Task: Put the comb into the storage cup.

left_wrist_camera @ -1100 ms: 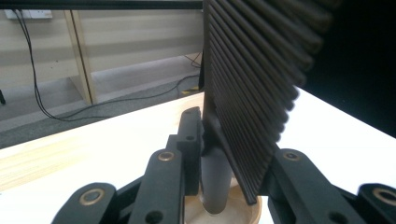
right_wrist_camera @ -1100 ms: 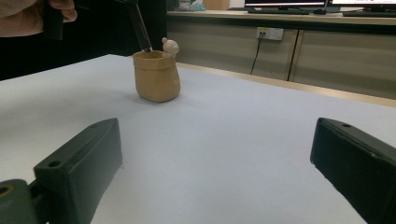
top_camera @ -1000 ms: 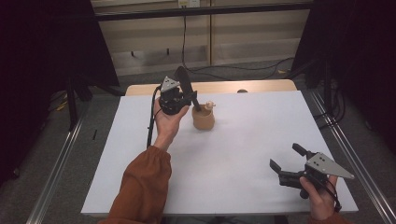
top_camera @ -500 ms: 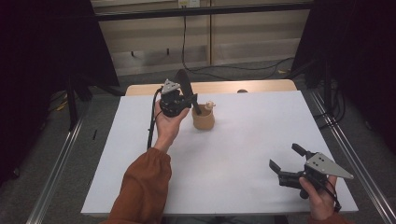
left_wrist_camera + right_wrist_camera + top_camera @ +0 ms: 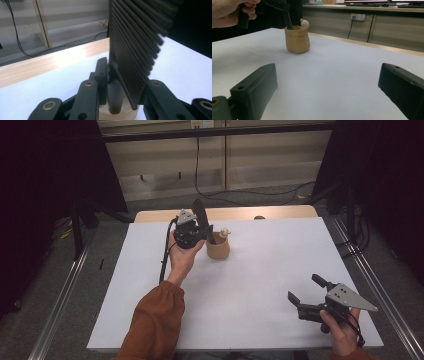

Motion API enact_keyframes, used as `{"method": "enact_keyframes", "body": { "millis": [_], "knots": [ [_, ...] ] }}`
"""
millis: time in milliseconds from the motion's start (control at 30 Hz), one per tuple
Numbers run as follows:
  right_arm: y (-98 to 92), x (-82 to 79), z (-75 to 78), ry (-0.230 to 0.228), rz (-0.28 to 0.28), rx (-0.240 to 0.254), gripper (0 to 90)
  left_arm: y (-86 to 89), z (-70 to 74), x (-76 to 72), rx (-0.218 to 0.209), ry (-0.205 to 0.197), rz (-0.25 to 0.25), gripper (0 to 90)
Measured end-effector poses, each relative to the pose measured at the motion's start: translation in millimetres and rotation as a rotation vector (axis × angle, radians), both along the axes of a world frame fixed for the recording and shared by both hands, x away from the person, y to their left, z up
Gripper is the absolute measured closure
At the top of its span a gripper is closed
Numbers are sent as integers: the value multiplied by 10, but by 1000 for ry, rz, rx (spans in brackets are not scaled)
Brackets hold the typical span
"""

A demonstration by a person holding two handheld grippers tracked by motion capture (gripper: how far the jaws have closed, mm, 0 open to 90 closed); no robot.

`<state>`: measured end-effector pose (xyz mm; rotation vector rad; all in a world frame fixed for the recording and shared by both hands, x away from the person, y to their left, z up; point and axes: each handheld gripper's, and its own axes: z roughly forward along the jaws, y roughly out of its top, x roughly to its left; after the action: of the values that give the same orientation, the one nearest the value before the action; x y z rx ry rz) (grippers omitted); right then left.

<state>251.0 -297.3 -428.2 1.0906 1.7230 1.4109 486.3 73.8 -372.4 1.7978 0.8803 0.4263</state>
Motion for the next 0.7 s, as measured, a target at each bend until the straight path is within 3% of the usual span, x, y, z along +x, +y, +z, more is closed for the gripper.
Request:
{"method": "enact_keyframes", "body": {
  "millis": [533,700],
  "knots": [
    [1,6,-4,2,0,-4,15,-9,-98,4,-9,17,0,732],
    [0,4,-5,2,2,-7,15,-16,-139,8,5,22,6,731]
  ]
}}
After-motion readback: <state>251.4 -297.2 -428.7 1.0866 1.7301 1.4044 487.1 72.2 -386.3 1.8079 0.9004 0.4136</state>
